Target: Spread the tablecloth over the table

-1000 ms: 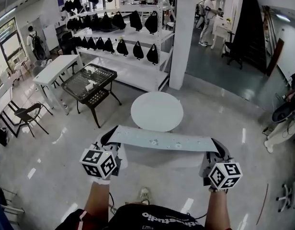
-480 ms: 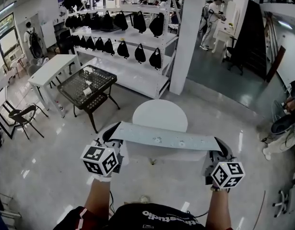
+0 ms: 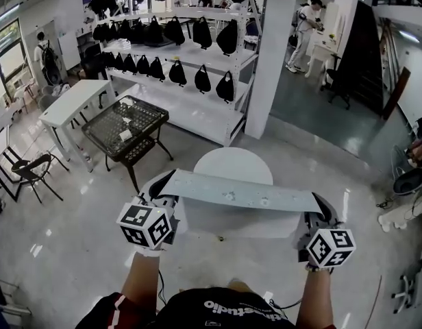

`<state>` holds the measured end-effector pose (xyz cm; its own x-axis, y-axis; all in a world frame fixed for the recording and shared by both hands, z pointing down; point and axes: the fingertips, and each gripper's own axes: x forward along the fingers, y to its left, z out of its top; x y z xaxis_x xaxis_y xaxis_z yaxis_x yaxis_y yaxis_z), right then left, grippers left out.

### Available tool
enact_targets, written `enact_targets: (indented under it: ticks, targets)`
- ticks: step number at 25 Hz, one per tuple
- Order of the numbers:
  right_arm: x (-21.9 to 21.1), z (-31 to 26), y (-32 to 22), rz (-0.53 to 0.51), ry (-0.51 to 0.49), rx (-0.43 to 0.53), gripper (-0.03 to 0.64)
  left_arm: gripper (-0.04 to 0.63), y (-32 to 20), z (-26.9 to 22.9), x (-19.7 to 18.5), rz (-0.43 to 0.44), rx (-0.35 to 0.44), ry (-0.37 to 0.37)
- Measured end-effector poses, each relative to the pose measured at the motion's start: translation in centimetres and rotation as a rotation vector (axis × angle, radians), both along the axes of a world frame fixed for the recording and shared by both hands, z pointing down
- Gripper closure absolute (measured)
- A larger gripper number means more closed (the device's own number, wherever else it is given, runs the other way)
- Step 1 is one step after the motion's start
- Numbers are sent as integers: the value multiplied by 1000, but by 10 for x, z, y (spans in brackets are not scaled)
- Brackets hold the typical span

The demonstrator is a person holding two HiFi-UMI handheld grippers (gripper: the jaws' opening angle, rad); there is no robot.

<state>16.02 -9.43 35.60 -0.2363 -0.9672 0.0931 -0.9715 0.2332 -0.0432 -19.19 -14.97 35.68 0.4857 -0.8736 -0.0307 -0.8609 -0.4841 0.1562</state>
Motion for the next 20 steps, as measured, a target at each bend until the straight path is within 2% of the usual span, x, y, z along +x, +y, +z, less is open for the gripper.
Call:
enact_targets:
  ticks: [9,15,20]
  targets:
    - [2,-3,-48,-7,-9,18,591,575,-44,0,2,-12,1,1]
    - [9,-13,-98,-19,-10,32,591,575,-86,-7,7,-21,12,-27]
    - [17,-15,-148,-43,10,42,591,575,-133,-11,16,-39,26,-20]
